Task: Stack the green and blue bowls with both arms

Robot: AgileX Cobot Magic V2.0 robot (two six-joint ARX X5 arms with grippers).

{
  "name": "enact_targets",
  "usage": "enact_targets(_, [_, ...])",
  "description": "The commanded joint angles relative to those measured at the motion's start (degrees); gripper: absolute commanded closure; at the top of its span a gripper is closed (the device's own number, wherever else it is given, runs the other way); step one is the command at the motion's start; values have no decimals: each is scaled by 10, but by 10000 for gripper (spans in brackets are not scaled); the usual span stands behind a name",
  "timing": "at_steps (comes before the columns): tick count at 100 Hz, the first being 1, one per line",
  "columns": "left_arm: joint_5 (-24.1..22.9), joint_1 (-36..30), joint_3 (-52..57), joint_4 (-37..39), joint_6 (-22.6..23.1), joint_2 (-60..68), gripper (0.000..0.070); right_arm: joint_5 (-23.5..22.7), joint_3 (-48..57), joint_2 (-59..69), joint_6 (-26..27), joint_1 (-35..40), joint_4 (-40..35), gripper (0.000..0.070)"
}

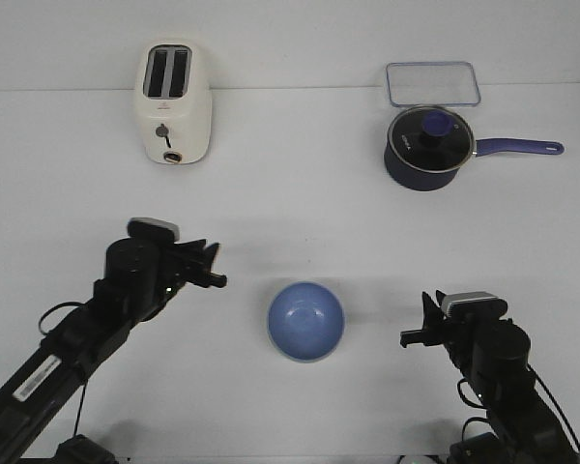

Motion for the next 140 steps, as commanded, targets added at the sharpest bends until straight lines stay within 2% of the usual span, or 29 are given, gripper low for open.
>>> enact_targets(1, [-45, 11, 0, -7, 62, -28, 685, 11, 0, -16, -3, 1, 9, 700])
enact_targets(11, [-75, 33, -58, 20, 77, -106, 685, 25, -16, -75, -3, 1, 21, 700])
enact_targets(25, [-142, 54, -226, 155, 74, -259, 687, 33, -80, -195, -1, 1, 120, 700])
enact_targets(37, [-151, 70, -337, 238, 74, -360, 687, 48, -121, -241, -3, 1, 170, 700])
enact_targets(71, [-150, 81, -356, 221, 72, -451, 685, 57, -123, -244, -3, 1, 164, 700])
enact_targets(120, [-150, 81, -357, 221, 72, -468, 685, 57, -123, -244, -3, 1, 164, 700])
enact_targets(124, [-151, 82, -361, 222, 84, -473, 685, 57, -123, -244, -3, 1, 165, 700])
enact_targets(128, [-151, 90, -368, 222, 102, -478, 685, 57, -123, -244, -3, 1, 165, 700])
enact_targets(135, [-146, 117, -390, 224, 83, -498, 685, 57, -123, -244, -3, 1, 166, 700])
enact_targets(140, [-113, 143, -412, 221, 73, -517, 685, 57, -123, -244, -3, 1, 166, 700])
